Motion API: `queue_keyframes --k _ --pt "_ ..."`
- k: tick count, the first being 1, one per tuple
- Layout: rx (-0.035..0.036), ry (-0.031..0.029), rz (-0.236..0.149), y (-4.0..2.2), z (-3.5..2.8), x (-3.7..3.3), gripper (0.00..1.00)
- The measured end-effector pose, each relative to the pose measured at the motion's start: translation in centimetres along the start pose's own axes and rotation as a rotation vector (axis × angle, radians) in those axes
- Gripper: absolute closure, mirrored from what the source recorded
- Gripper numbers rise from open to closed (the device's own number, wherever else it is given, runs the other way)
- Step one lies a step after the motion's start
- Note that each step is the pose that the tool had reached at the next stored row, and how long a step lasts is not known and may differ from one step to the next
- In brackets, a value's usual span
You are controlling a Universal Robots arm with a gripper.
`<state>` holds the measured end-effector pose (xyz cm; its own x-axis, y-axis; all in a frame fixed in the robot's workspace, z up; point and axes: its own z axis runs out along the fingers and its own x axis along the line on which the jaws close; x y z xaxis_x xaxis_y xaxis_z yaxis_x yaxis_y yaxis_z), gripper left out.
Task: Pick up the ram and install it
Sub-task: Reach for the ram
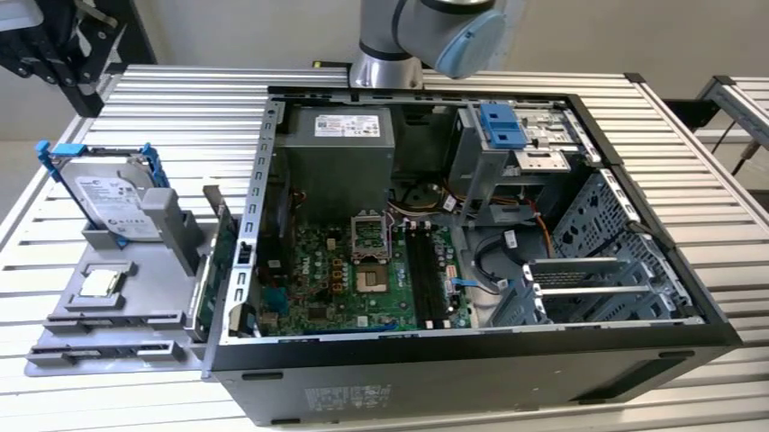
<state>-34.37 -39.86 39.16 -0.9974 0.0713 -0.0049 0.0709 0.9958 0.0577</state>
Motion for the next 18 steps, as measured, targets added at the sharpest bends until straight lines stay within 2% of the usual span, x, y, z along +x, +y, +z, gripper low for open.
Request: queue_keyframes --k 5,12,18 --pt "-0.0001 0.0001 0.000 -0.08 -0.01 1.06 1.00" --pt "-0.0001 0.0001 0.000 -0.15 -0.02 2.04 1.00" --pt "-0.0001 0.0001 0.000 -0.16 -0.02 2.27 1.00"
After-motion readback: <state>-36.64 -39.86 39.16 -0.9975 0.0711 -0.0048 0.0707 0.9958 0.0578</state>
